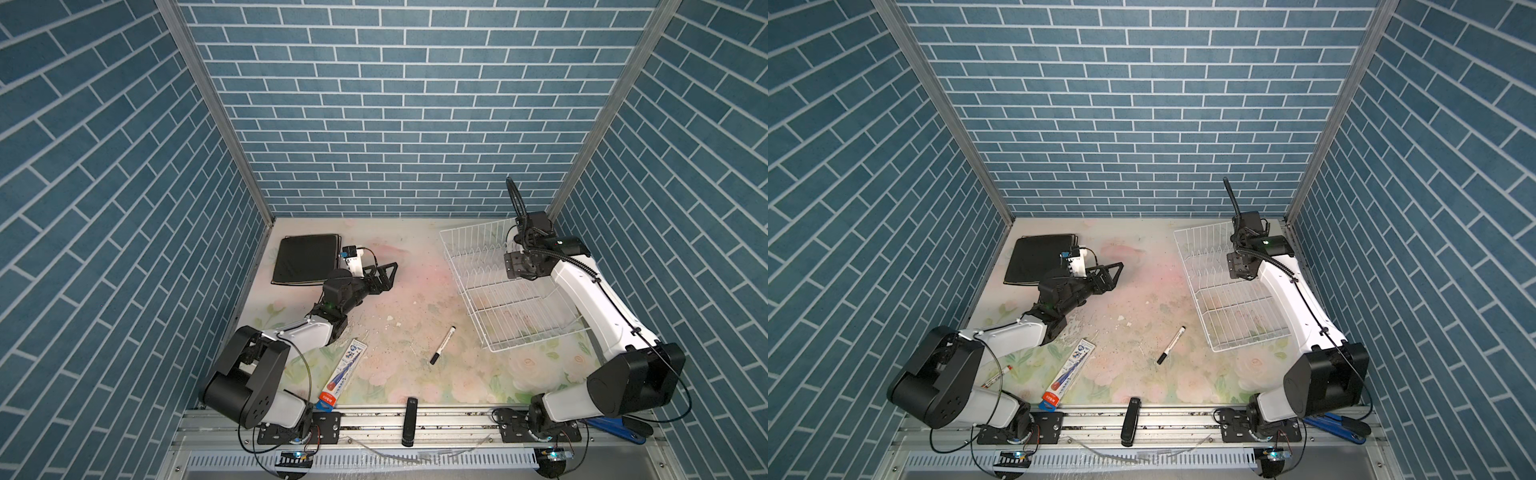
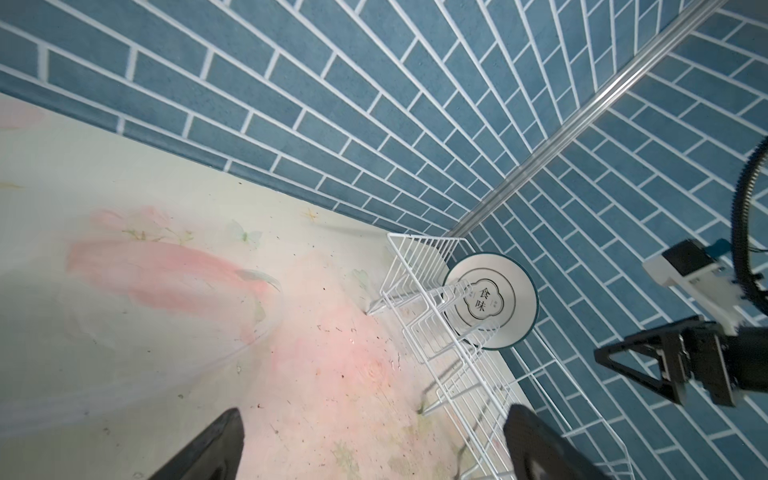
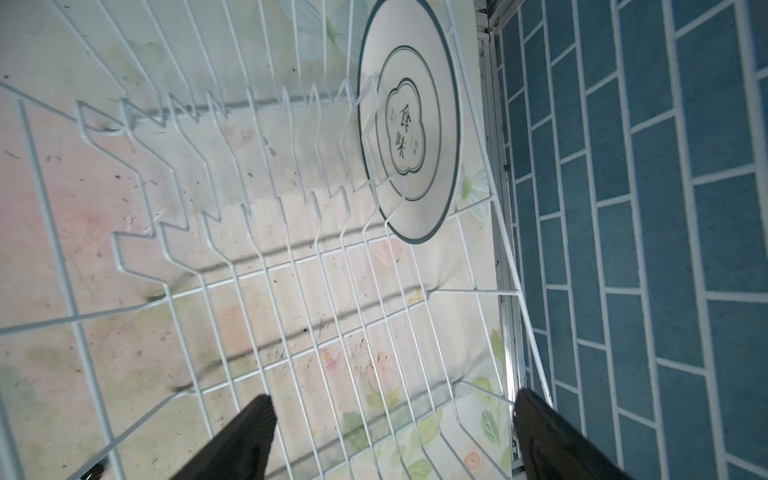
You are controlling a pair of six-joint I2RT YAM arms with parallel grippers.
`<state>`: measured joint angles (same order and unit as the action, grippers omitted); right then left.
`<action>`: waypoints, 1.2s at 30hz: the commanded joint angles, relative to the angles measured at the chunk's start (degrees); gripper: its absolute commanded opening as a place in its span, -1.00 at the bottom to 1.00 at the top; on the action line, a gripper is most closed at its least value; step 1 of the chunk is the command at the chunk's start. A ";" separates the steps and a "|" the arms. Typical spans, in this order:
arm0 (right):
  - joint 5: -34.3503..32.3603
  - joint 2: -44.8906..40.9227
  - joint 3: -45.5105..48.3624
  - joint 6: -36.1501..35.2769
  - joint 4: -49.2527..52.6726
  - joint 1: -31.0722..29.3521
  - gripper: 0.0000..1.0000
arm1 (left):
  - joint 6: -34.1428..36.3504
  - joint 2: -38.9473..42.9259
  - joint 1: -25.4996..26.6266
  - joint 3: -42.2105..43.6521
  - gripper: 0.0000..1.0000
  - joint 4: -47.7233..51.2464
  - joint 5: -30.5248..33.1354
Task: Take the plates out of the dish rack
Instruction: 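Raise the left gripper off the plate while the right swings toward the rack, then grip the round white plate's rim in the rack with the right gripper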
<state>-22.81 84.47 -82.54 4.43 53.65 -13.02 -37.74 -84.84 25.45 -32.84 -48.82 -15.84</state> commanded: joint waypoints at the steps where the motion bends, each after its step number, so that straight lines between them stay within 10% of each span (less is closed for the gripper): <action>1: 1.78 2.20 -2.27 -2.05 -0.72 2.33 0.64 | -0.68 -4.09 1.35 0.26 0.99 -8.72 -0.46; 36: 10.13 20.07 -14.17 -4.47 -5.15 13.01 -0.39 | 2.55 -12.75 7.51 -10.47 0.98 0.04 0.89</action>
<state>-13.02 103.53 -94.00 1.17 48.84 -0.58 -36.88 -97.45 32.23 -41.58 -50.76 -15.44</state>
